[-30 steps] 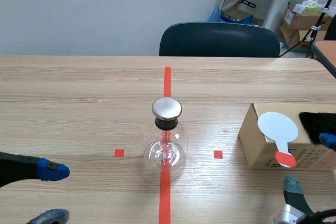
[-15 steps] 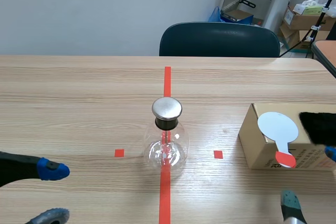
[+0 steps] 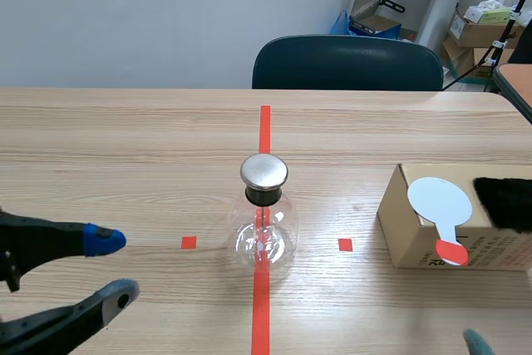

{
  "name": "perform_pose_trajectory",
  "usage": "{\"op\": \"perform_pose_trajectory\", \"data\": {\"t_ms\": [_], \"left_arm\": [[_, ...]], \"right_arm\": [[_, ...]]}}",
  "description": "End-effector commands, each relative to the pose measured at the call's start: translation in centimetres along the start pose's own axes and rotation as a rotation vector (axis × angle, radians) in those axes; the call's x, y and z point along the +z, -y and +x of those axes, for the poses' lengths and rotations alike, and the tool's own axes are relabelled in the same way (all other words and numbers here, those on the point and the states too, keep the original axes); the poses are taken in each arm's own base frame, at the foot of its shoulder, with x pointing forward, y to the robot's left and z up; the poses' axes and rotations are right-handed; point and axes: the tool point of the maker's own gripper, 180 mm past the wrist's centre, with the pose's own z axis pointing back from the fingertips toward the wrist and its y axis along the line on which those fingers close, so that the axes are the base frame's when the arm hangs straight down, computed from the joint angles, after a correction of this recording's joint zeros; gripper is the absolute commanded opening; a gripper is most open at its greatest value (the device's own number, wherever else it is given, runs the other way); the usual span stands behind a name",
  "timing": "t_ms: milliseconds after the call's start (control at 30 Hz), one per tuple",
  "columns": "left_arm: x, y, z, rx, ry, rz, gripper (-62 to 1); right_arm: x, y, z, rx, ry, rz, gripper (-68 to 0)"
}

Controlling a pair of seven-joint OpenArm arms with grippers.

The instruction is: Do the electroscope experiment

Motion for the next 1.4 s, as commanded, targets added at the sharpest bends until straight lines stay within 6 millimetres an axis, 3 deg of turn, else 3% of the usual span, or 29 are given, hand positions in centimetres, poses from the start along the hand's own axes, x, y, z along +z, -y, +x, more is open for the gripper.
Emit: {"op": "perform_pose_trajectory", "data": {"t_ms": [0, 133, 300, 600, 800, 1033, 1367], "left_arm": [[-0.7, -0.5, 0.5, 0.017, 0.023, 0.03, -29.2], [-1.4, -2.0, -0.1, 0.015, -0.01, 0.094, -29.2], [-1.6, -4.6, 1.0, -0.005, 0.033, 0.212, -29.8], [0.4, -7.8, 2.1, 0.021, 0.121, 0.432, -29.5], [2.2, -8.6, 2.0, 0.021, 0.128, 0.506, -18.2], [3.4, -8.1, 2.8, 0.021, 0.118, 0.506, -17.2], [4.0, -6.5, 2.9, 0.023, 0.075, 0.463, -17.2]], "right_arm": [[-1.3, 1.5, 1.5, -0.01, 0.054, -0.005, 0.4], [-3.2, 2.5, 4.2, -0.117, 0.1, 0.067, 0.4], [-5.9, 3.6, 7.2, -0.198, 0.119, 0.127, 0.4], [-7.8, 2.3, 11.7, -0.264, 0.235, 0.336, 0.4], [-8.7, 2.5, 14.0, -0.32, 0.32, 0.319, 0.4], [-8.8, 2.1, 14.5, -0.326, 0.336, 0.333, 0.4], [-9.0, 1.7, 13.5, -0.31, 0.279, 0.342, 0.4]]}}
